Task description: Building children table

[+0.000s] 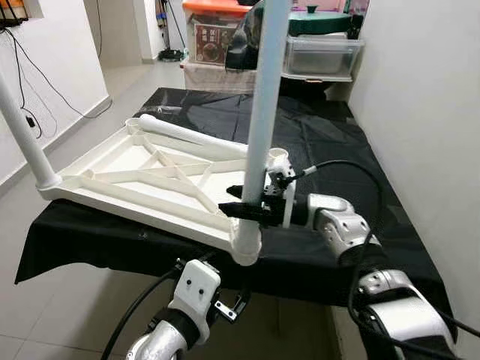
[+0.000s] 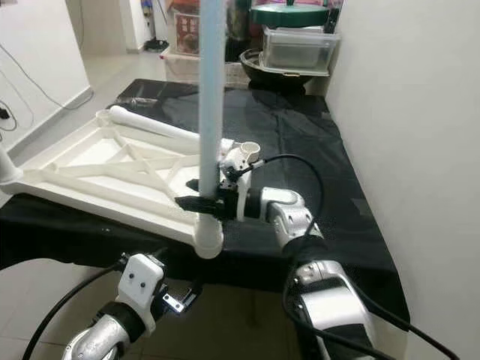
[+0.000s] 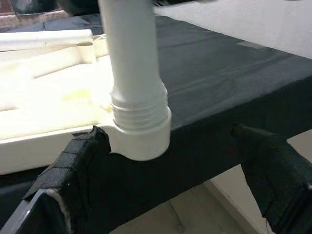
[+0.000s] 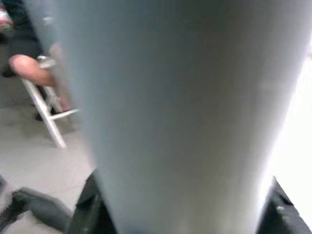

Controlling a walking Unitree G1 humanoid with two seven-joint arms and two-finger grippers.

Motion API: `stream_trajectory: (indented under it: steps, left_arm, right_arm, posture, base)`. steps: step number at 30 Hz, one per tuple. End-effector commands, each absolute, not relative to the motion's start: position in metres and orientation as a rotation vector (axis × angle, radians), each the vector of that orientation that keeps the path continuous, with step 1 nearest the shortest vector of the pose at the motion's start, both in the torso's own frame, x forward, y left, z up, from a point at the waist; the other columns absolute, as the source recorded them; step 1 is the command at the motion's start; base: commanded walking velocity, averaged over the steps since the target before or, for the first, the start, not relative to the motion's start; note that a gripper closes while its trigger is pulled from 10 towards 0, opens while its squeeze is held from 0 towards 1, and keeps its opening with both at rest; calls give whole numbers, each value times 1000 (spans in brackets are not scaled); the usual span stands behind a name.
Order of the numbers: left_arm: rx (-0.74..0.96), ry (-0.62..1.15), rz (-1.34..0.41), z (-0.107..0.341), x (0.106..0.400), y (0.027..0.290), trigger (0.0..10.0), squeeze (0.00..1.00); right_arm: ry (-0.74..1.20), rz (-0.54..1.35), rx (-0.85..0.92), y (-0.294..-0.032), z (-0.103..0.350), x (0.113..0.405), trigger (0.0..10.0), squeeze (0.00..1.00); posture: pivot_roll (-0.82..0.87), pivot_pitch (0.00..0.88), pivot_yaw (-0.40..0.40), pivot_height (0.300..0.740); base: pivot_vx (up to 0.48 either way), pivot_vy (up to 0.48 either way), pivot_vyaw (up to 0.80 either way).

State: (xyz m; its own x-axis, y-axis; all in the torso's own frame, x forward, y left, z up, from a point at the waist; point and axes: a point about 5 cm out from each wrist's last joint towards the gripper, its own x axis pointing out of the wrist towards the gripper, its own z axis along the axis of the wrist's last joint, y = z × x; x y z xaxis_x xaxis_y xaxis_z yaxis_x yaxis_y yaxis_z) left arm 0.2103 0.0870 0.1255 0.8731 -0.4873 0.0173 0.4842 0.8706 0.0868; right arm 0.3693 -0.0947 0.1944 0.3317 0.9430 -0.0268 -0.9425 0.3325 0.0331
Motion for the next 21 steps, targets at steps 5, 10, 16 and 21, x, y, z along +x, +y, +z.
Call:
stream_trajectory:
  steps: [5,10,16,21]
  left_arm:
    - [80,-31,-506,122,212,87,10000,0]
    - [81,-31,-509,121,212,87,10000,0]
    - [83,-29,-511,121,212,88,10000,0]
    - [86,-27,-512,120,212,88,10000,0]
  right_arm:
    - [39,663,29,-120,192,396,0,0]
    - [90,159,11,-163,180,402,0,0]
    - [114,-394,68,-201,167,387,0,0]
    - [132,-475,134,-176,159,382,0,0]
  posture:
    - [71,12,-81,740]
    - [67,12,-75,740]
    - [69,13,-73,740]
    - [73,10,-74,740]
  base:
    - [0,0,0]
    - [0,0,0]
    - [0,0,0]
    - [0,0,0]
